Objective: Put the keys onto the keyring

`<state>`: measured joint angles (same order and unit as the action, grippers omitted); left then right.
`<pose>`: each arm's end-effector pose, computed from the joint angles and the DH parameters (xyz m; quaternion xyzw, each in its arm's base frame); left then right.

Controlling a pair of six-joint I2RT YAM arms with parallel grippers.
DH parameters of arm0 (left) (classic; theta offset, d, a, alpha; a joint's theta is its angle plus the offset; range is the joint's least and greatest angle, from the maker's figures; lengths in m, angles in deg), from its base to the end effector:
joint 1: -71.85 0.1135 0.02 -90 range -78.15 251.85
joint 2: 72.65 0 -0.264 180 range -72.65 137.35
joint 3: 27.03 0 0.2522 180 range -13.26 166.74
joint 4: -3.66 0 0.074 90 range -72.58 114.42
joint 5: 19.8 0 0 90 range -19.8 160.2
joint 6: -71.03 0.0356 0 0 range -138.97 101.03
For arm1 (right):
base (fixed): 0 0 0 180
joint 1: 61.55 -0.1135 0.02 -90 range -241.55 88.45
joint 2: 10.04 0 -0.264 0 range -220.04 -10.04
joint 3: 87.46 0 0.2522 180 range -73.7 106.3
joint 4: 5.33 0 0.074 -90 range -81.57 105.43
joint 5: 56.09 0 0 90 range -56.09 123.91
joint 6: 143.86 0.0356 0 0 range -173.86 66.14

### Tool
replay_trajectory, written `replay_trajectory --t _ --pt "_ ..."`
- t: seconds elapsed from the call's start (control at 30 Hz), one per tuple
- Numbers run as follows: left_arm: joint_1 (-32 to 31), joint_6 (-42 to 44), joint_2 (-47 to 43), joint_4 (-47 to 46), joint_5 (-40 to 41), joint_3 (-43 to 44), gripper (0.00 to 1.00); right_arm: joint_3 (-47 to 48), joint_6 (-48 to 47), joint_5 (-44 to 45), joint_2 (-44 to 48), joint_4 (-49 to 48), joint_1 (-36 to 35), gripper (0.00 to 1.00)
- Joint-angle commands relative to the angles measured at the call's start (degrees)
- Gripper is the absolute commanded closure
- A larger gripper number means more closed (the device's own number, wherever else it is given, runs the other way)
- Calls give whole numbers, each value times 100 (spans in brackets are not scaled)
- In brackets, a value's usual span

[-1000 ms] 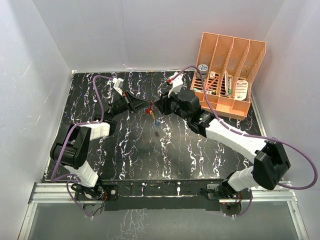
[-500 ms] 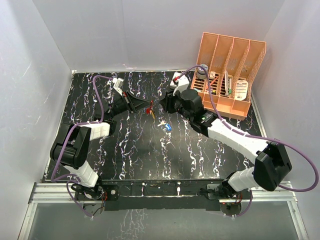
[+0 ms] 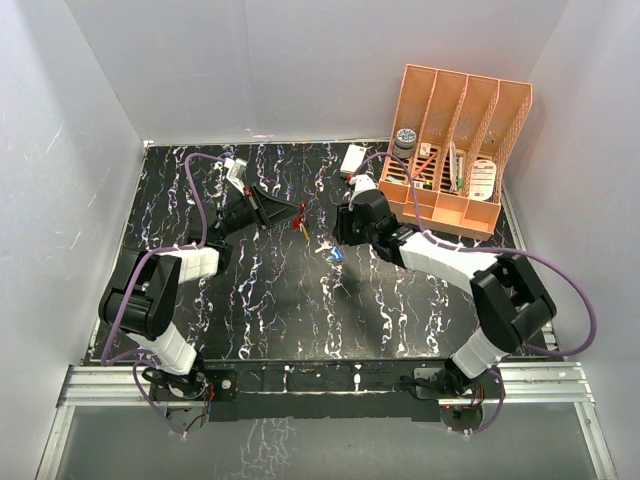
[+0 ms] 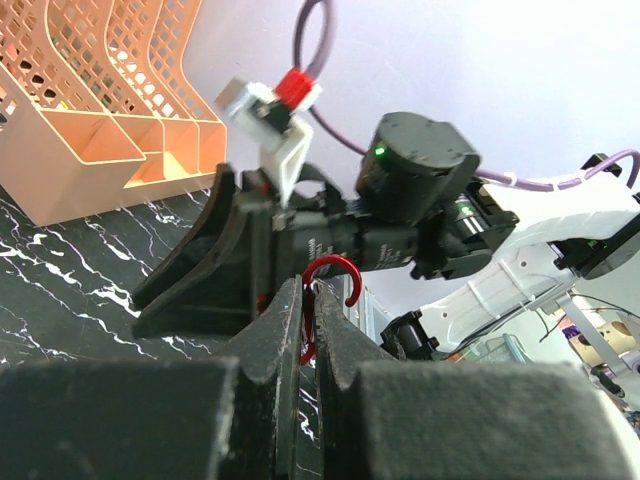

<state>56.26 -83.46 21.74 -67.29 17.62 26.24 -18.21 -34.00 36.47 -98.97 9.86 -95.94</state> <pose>0.2940 -0.1114 0.2584 0.1629 0.5678 -0.6691 0.4511 0.2835 0.1921 0.2299 -0.1018 0.8805 0.1933 0.4208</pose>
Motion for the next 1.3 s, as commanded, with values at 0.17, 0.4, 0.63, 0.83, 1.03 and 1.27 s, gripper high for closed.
replay_trajectory --t 0.17,0.4,0.63,0.83,1.03,1.27 --pt "-30 78 -310 -1769 -25 -56 100 128 -67 -398 -534 -344 -19 69" --pt "-23 72 -308 -1769 -24 -53 100 262 -86 -458 -881 -405 -20 70" --pt "-27 59 -297 -1768 -29 -27 100 394 -128 -479 -1255 -549 -20 73" --pt "-23 55 -282 -1769 -33 -26 100 583 -182 -405 -1458 -579 -17 73" --pt "-21 51 -276 -1763 -42 -30 100 728 -225 -338 -1626 -573 -16 74" --pt "-22 53 -277 -1768 -42 -29 100 789 -235 -280 -1733 -543 -15 78"
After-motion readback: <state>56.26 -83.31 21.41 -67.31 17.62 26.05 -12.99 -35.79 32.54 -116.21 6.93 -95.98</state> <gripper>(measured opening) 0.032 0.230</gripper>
